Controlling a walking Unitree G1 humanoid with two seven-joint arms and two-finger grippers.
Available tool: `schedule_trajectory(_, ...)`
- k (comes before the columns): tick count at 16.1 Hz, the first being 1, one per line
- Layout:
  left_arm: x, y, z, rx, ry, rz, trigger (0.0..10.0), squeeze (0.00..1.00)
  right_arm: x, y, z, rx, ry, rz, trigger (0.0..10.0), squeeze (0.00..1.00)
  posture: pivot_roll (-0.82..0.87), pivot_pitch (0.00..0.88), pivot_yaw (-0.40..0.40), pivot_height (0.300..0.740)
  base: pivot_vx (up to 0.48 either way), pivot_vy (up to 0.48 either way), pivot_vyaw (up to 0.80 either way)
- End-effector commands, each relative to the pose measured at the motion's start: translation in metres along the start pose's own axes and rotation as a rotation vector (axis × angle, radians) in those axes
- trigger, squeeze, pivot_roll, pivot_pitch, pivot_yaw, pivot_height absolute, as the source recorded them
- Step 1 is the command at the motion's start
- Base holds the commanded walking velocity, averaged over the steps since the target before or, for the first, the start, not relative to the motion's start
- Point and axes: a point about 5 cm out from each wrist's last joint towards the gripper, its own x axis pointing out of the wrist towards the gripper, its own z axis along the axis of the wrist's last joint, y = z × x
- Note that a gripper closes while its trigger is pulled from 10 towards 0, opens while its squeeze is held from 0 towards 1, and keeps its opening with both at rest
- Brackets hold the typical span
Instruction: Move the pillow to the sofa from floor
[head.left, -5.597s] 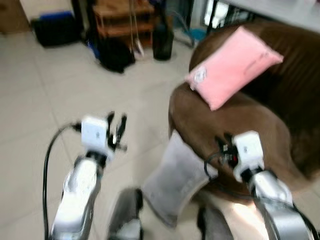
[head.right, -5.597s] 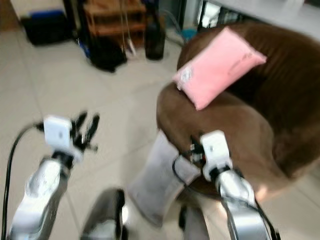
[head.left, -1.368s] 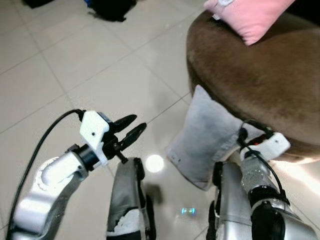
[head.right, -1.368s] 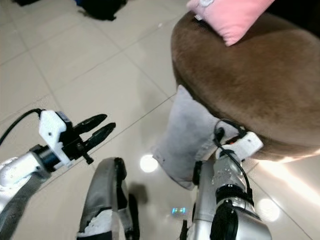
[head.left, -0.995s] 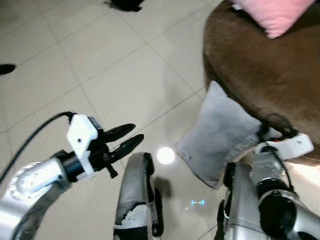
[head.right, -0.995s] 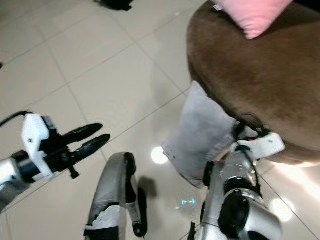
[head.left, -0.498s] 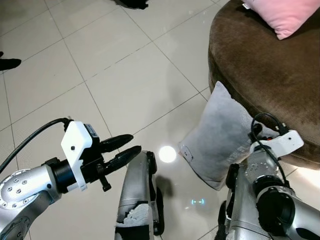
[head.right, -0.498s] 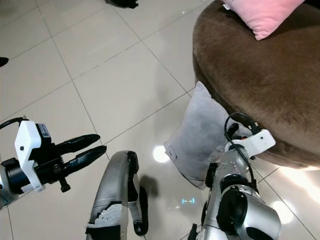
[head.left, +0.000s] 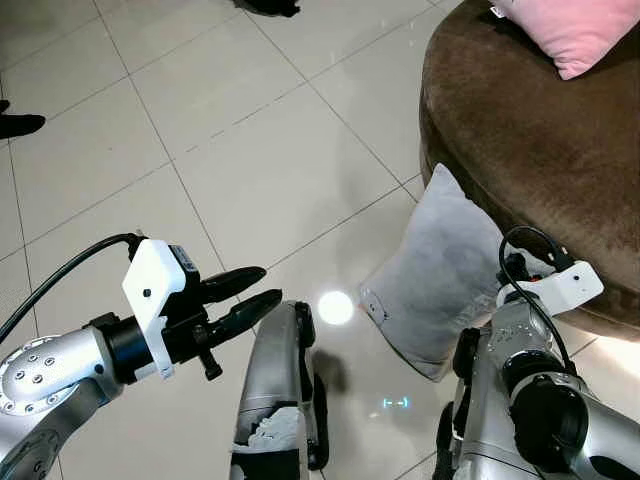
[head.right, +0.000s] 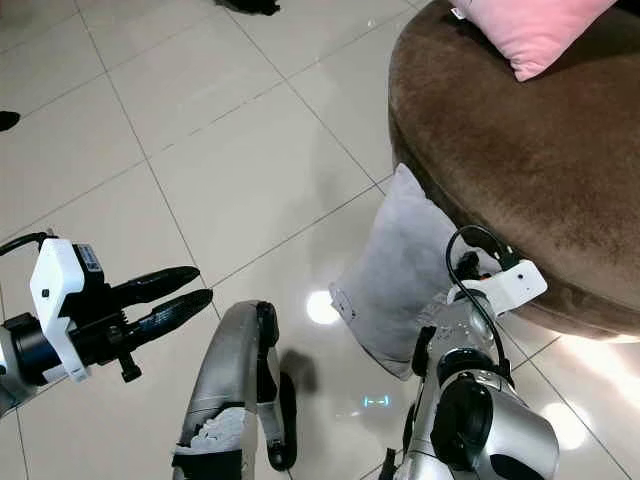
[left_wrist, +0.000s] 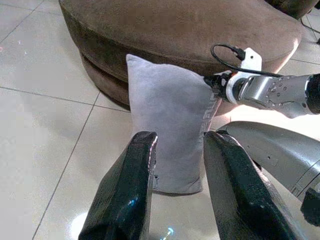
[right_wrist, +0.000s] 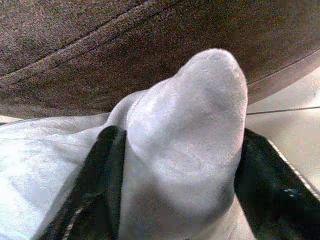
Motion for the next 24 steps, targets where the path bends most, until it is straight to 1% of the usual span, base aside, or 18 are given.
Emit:
schedule_trajectory(1, -0.005, 0.0, 0.002, 0.003, 0.011, 0.011, 10.0, 0.0, -0.005, -0.004, -0.015, -0.001, 0.051, -0.018, 0.0, 0.0, 0.43, 0.297, 0.214, 0.521, 0.0, 0.0, 0.0)
schedule_trajectory(12, -0.004, 0.0, 0.0, 0.003, 0.017, 0.013, 10.0, 0.0, -0.006, -0.006, -0.016, 0.008, 0.04, -0.004, 0.0, 0.0, 0.43, 0.301, 0.211, 0.521, 0.0, 0.0, 0.0)
schedule_trajectory(16, -0.002, -0.002, -0.006, -0.004, 0.02, 0.011, 10.0, 0.0, -0.006, -0.007, -0.015, -0.002, 0.037, 0.002, 0.0, 0.0, 0.39, 0.287, 0.2, 0.521, 0.0, 0.0, 0.0)
schedule_trajectory(17, 0.002, -0.002, -0.01, -0.013, 0.008, 0.012, 10.0, 0.0, -0.006, -0.005, -0.015, 0.055, 0.037, 0.0, 0.0, 0.0, 0.34, 0.261, 0.182, 0.521, 0.0, 0.0, 0.0)
schedule_trajectory(18, 0.008, -0.001, -0.015, -0.038, -0.021, 0.037, 10.0, 0.0, -0.006, 0.005, -0.014, 0.117, 0.029, 0.022, 0.0, 0.0, 0.28, 0.241, 0.163, 0.521, 0.0, 0.0, 0.0)
schedule_trajectory(20, 0.017, -0.004, -0.024, -0.069, -0.05, 0.062, 10.0, 0.0, -0.009, 0.026, -0.016, 0.158, 0.019, 0.103, 0.0, 0.0, 0.22, 0.224, 0.14, 0.521, 0.0, 0.0, 0.0)
schedule_trajectory(21, 0.02, -0.006, -0.028, -0.08, -0.057, 0.072, 10.0, 0.0, -0.011, 0.035, -0.018, 0.167, 0.02, 0.145, 0.0, 0.0, 0.19, 0.215, 0.126, 0.521, 0.0, 0.0, 0.0)
schedule_trajectory(22, 0.026, -0.007, -0.035, -0.094, -0.067, 0.095, 10.0, 0.0, -0.019, 0.053, -0.022, 0.15, 0.019, 0.245, 0.0, 0.0, 0.13, 0.188, 0.099, 0.521, 0.0, 0.0, 0.0)
schedule_trajectory(23, 0.029, -0.006, -0.038, -0.1, -0.071, 0.105, 10.0, 0.0, -0.022, 0.06, -0.024, 0.142, 0.02, 0.288, 0.0, 0.0, 0.12, 0.182, 0.096, 0.521, 0.0, 0.0, 0.0)
schedule_trajectory(24, 0.033, -0.005, -0.042, -0.107, -0.083, 0.128, 10.0, 0.0, -0.032, 0.071, -0.025, 0.126, 0.017, 0.36, 0.0, 0.0, 0.09, 0.166, 0.088, 0.521, 0.0, 0.0, 0.0)
